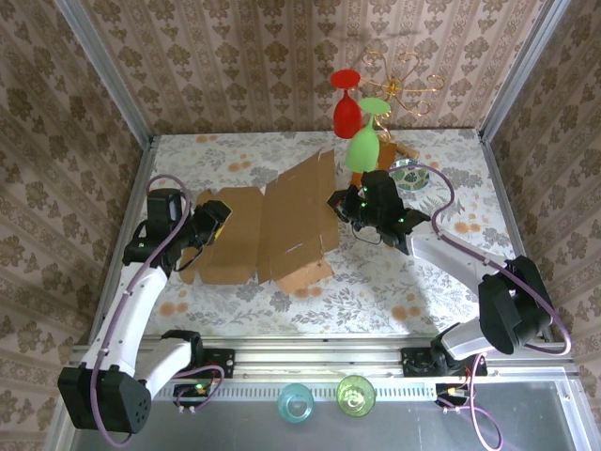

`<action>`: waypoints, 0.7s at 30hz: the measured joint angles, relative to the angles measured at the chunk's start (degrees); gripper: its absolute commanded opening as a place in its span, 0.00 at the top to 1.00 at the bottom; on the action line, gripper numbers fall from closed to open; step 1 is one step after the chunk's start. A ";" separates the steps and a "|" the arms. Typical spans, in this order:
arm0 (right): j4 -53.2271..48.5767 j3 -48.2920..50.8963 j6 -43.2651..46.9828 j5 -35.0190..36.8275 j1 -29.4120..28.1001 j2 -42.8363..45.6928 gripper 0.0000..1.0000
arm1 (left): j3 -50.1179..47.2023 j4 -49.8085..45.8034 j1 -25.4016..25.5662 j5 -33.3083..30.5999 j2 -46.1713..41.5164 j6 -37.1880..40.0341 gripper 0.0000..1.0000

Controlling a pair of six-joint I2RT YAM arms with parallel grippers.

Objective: Fold the paper box

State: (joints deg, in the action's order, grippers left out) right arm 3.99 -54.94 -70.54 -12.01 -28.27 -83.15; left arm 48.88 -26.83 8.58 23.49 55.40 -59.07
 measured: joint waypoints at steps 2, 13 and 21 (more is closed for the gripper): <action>0.11 0.00 -0.13 0.00 0.07 -0.13 1.00 | 0.00 0.00 0.00 0.17 0.00 0.04 0.55; 0.63 0.04 -0.26 0.00 0.15 -0.15 1.00 | -0.02 -0.26 0.00 0.35 -2.05 0.22 0.56; -3.50 -0.70 3.56 2.71 -2.08 4.17 1.00 | -0.04 -1.73 -0.07 0.04 0.31 2.38 0.55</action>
State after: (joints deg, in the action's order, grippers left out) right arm 0.49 -55.64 -66.98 -9.30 -30.35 -78.98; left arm 48.84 -28.56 8.51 23.53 55.70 -56.69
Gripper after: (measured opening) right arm 0.063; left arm 0.448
